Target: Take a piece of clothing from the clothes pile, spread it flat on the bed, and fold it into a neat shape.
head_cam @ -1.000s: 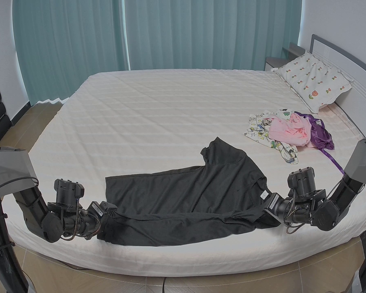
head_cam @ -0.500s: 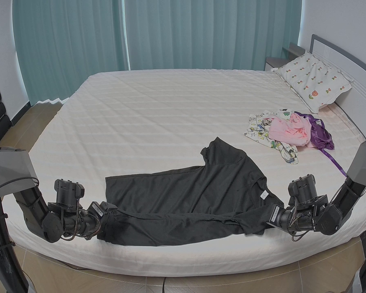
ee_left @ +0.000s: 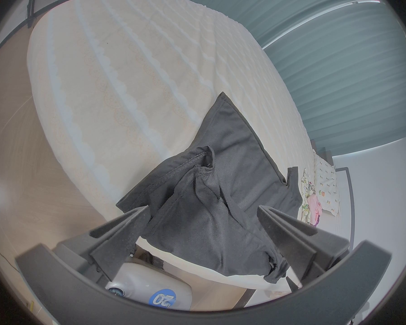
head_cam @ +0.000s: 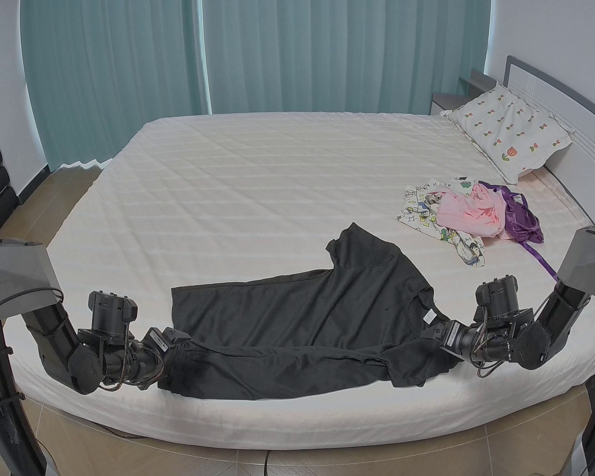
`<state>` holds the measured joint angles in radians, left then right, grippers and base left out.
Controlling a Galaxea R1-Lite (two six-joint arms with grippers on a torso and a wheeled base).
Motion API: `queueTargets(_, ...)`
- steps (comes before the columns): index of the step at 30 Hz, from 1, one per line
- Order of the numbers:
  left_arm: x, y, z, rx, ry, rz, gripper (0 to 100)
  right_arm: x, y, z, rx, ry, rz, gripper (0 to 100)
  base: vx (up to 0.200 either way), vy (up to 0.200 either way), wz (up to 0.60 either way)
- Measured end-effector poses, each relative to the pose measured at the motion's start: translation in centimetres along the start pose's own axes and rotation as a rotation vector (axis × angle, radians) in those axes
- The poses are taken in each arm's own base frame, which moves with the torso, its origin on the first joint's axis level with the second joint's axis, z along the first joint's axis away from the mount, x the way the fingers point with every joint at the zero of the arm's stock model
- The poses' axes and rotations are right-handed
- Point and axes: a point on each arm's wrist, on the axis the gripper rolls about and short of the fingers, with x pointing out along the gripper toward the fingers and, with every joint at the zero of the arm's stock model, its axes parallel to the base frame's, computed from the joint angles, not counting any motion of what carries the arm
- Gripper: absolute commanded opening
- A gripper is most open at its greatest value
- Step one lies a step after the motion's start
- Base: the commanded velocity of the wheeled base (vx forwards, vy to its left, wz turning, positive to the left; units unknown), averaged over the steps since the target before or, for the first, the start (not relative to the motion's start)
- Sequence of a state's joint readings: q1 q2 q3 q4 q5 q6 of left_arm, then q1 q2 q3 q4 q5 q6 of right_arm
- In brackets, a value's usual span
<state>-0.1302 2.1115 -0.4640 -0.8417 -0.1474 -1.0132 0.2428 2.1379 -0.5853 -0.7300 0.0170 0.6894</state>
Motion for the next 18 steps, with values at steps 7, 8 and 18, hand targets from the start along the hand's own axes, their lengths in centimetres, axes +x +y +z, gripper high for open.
queueTargets(7,0.0,0.0,0.0,0.000,-0.001,-0.002,100,1.7,-0.7,1.5,-0.036,-0.042,0.077,100,0.000,0.000,0.00)
queueTargets(8,0.0,-0.1,0.0,0.000,-0.002,-0.003,100,2.0,-0.8,1.7,-0.037,-0.047,0.083,100,0.000,0.000,0.00)
queueTargets(18,0.1,-0.1,0.1,-0.002,-0.003,-0.004,100,5.1,-1.4,2.2,-0.022,-0.041,0.094,0,0.000,0.000,0.00)
